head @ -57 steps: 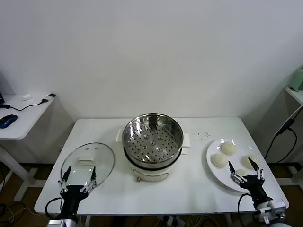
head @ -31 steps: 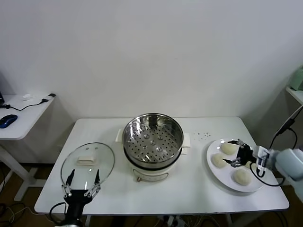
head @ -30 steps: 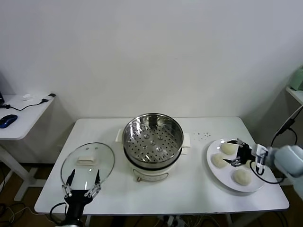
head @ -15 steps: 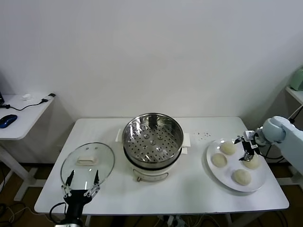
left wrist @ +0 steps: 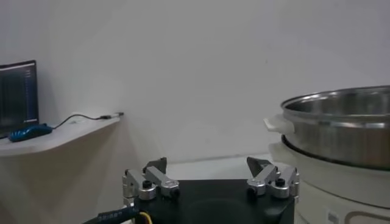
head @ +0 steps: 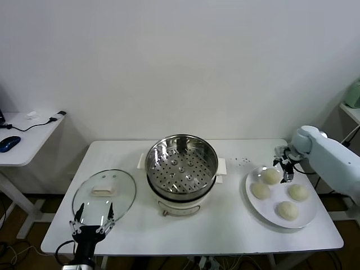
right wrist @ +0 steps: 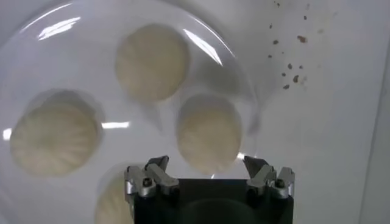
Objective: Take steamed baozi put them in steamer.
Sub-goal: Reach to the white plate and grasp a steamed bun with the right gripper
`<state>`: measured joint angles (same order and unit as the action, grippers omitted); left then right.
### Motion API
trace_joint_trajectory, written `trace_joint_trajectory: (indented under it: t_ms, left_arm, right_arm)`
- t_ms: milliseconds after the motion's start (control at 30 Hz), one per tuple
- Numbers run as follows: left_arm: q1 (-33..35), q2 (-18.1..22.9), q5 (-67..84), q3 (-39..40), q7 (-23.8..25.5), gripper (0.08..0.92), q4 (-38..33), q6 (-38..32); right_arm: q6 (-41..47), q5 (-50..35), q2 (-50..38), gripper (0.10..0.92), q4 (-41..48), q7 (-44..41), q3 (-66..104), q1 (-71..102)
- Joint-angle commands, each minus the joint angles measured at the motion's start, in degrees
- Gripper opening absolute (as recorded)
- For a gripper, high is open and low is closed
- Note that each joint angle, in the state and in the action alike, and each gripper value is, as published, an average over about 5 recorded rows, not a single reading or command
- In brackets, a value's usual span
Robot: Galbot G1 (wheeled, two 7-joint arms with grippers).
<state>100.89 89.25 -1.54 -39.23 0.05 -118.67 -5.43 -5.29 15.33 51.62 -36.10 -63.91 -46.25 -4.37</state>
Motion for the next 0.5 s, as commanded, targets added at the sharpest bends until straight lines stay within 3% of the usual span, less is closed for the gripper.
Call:
trace_joint_trajectory:
  t_ms: [33, 333, 500]
  left_arm:
    - [-0.25, -0.07, -0.02, -0.20, -0.09, 0.823, 0.58, 0.17]
    - [-0.59, -0.50, -0.10, -0.44, -0.06, 0.823, 1.13, 0.34]
    - [-0.43, -0.53, -0.08, -0.50, -0.07, 0.823, 1.06, 0.26]
  right_arm:
    - [-1.26, 0.84, 4.31, 0.823, 6.36, -0.42, -0.77, -0.86]
    - [-1.27, 1.16, 4.80, 0.813, 6.43, -0.60, 0.85, 0.59]
    - [-1.45, 2.00, 5.11, 0.727, 6.54, -0.62, 1.32, 0.57]
